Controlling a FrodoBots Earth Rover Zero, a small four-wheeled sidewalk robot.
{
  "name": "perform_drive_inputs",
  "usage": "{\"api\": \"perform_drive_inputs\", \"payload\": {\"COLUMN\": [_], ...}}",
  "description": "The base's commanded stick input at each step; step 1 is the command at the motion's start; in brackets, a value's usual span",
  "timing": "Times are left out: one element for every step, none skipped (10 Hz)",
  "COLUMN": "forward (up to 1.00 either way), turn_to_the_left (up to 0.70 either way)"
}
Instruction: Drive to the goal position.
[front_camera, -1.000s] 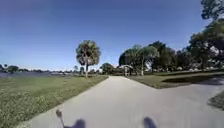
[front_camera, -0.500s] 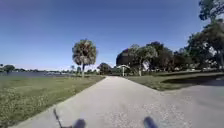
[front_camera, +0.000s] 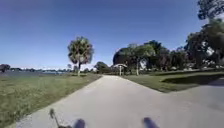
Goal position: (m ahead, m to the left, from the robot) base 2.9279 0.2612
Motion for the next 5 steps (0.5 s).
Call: {"api": "perform_drive_inputs", "payload": {"forward": [0.85, 0.85, 0.85, 0.85, 0.85], "turn_to_the_left": [0.09, 0.0, 0.0, 0.0, 0.0]}}
